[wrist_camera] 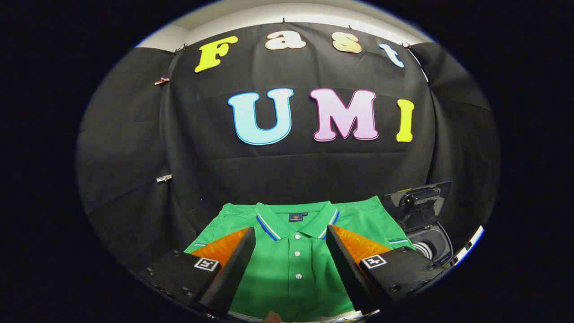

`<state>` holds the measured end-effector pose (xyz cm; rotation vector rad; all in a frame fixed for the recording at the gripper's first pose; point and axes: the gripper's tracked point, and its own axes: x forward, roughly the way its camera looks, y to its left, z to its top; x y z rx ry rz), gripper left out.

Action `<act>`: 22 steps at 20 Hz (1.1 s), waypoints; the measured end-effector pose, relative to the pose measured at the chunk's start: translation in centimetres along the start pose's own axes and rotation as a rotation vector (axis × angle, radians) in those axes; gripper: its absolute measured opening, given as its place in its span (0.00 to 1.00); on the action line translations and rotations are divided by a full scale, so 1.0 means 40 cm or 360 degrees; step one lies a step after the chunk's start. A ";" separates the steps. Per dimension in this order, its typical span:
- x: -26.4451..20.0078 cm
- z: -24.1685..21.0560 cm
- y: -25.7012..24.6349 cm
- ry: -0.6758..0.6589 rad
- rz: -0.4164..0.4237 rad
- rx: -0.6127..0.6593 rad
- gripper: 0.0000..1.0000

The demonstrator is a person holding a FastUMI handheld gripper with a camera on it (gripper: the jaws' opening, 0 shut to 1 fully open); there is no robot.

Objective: Put the clothes into the washing machine and then close the washing machine lid.

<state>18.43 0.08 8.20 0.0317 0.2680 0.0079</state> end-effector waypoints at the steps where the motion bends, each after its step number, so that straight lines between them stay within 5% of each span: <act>1: 0.024 -0.007 -0.003 0.0059 -0.0006 0.0017 0.99; 12: 0.119 -0.177 -0.060 0.0736 -0.0068 -0.0113 0.99; 19: 0.124 -0.169 -0.082 0.0832 -0.0095 -0.0076 1.00; 22: 0.118 -0.172 -0.098 0.0836 -0.0121 -0.0082 0.88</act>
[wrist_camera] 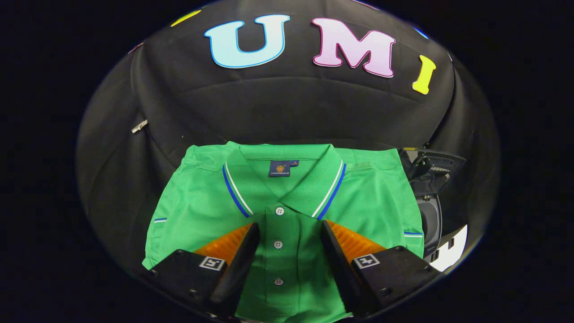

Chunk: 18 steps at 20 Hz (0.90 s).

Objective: Put the clothes into the washing machine and then close the washing machine lid.

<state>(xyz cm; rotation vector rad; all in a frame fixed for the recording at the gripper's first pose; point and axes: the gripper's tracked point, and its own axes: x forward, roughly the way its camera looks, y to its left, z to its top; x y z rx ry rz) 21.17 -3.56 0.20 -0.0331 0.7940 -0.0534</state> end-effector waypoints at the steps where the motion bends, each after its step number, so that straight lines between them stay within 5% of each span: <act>1: -0.001 0.005 -0.011 0.0005 -0.0008 0.0015 0.73; 4: 0.009 0.007 -0.041 0.0006 0.0012 0.0085 0.27; 5: 0.006 0.008 -0.035 0.0002 0.0022 0.0123 0.19; 7: 0.007 0.009 -0.046 -0.0026 -0.0012 0.0093 0.18; 8: -0.004 0.014 -0.044 -0.0052 -0.0029 0.0023 0.07; 18: -0.115 0.105 -0.019 -0.0428 -0.0074 -0.0082 0.07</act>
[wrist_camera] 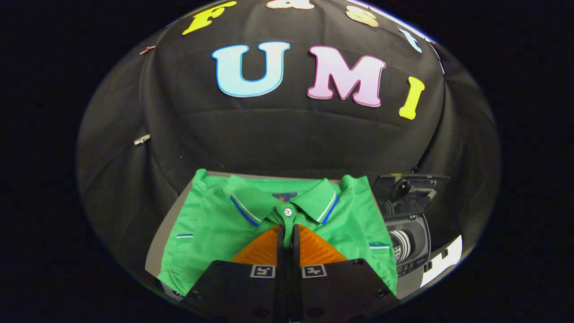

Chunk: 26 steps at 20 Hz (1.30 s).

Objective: Put the clothes into the washing machine and then close the washing machine lid.

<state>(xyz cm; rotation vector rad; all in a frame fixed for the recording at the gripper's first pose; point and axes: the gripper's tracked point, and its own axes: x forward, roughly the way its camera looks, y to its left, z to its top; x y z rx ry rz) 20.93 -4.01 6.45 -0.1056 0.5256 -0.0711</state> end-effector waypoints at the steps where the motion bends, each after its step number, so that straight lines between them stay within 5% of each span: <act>1: -0.017 0.005 -0.001 -0.0031 -0.0009 -0.0016 0.07; 12: -0.123 0.093 -0.212 -0.0287 -0.0232 0.0018 0.07; 26: -0.034 0.017 -0.766 -0.0246 -0.0451 0.0072 0.07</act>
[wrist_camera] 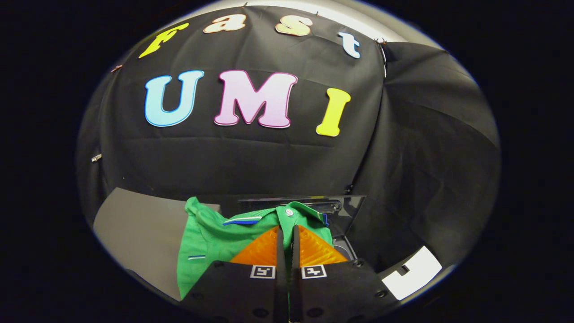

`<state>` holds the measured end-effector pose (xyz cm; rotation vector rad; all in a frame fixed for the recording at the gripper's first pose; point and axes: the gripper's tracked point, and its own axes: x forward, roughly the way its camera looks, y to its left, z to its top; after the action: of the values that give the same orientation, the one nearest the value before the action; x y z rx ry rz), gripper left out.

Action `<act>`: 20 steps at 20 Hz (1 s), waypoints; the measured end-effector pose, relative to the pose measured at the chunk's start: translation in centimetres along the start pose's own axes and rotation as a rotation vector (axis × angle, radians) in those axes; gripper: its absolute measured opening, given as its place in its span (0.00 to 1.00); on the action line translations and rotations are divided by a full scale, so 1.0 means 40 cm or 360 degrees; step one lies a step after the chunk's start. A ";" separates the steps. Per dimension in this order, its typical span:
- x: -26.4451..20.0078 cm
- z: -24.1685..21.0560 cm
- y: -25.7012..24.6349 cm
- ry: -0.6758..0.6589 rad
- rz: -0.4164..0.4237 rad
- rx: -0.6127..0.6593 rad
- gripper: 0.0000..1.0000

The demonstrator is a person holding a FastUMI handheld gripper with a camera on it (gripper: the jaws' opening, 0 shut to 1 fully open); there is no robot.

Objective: Put the clothes into the washing machine and then close the washing machine lid.

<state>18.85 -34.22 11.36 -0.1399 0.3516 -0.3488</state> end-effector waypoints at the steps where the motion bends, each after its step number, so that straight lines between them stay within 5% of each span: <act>1: 0.023 -0.018 -0.026 0.0006 0.0004 0.0005 0.07; 10: 0.212 -0.269 -0.138 0.0224 0.0022 -0.0048 0.07; 20: 0.397 -0.566 -0.082 0.0547 0.0179 -0.0095 0.07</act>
<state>23.66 -44.62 -14.05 -0.1180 0.7074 -0.2503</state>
